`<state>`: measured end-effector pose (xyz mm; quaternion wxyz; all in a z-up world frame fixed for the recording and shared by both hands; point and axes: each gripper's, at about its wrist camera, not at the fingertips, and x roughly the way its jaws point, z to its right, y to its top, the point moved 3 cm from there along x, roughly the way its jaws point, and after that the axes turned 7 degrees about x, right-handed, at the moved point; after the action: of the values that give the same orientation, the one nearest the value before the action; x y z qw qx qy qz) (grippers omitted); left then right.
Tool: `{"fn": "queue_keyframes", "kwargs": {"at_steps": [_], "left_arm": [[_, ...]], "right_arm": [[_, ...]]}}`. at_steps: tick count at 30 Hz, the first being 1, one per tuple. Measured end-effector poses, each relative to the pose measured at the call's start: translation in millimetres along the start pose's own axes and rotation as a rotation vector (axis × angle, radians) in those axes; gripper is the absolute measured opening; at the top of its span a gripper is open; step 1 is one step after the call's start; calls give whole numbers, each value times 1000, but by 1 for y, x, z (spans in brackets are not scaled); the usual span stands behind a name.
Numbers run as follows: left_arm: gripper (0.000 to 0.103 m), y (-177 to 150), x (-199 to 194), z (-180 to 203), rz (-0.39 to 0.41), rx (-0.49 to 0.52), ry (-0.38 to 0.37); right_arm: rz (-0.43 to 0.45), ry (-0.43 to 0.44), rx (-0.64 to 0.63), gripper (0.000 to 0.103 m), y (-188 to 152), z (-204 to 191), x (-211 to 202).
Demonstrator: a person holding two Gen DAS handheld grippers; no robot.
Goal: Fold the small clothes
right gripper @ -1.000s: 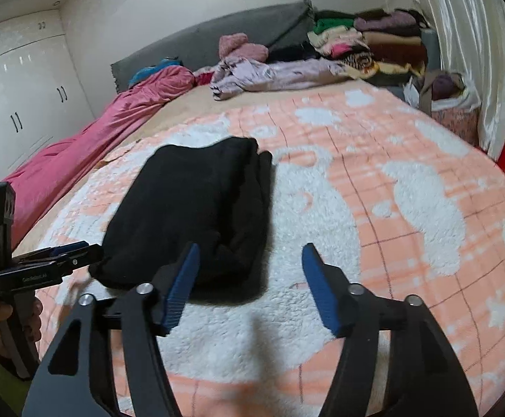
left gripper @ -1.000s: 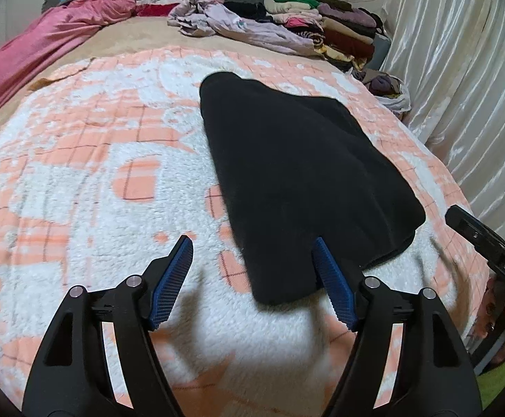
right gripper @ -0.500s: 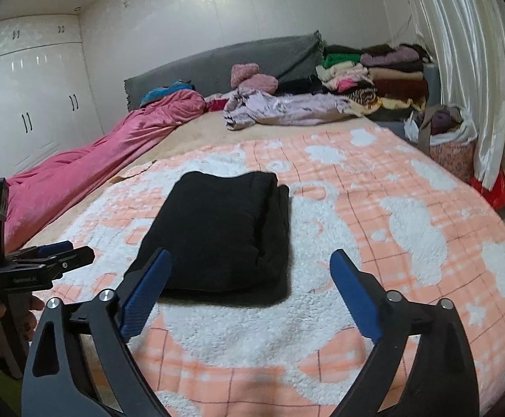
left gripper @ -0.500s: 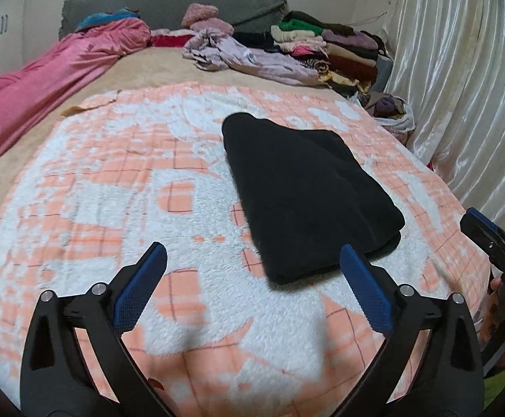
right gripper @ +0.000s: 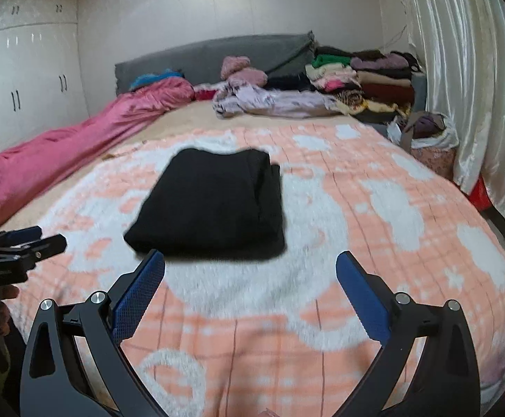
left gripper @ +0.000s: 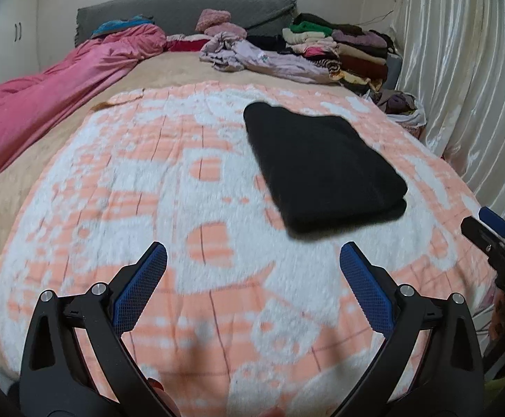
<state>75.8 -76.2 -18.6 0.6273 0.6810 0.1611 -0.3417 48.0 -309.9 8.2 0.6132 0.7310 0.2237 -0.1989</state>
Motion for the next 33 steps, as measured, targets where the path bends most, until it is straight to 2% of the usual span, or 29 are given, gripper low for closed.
{"fn": "queue_keyframes", "kwargs": {"at_steps": [8,33], "left_arm": [[93,-28,9,3,-57,-24,-9],[93,-29,4,1,-58,-27,28]], "right_arm": [[-127,-74,60,98,-39,7,21],[-127,-72,55,98,-41,9,16]]}}
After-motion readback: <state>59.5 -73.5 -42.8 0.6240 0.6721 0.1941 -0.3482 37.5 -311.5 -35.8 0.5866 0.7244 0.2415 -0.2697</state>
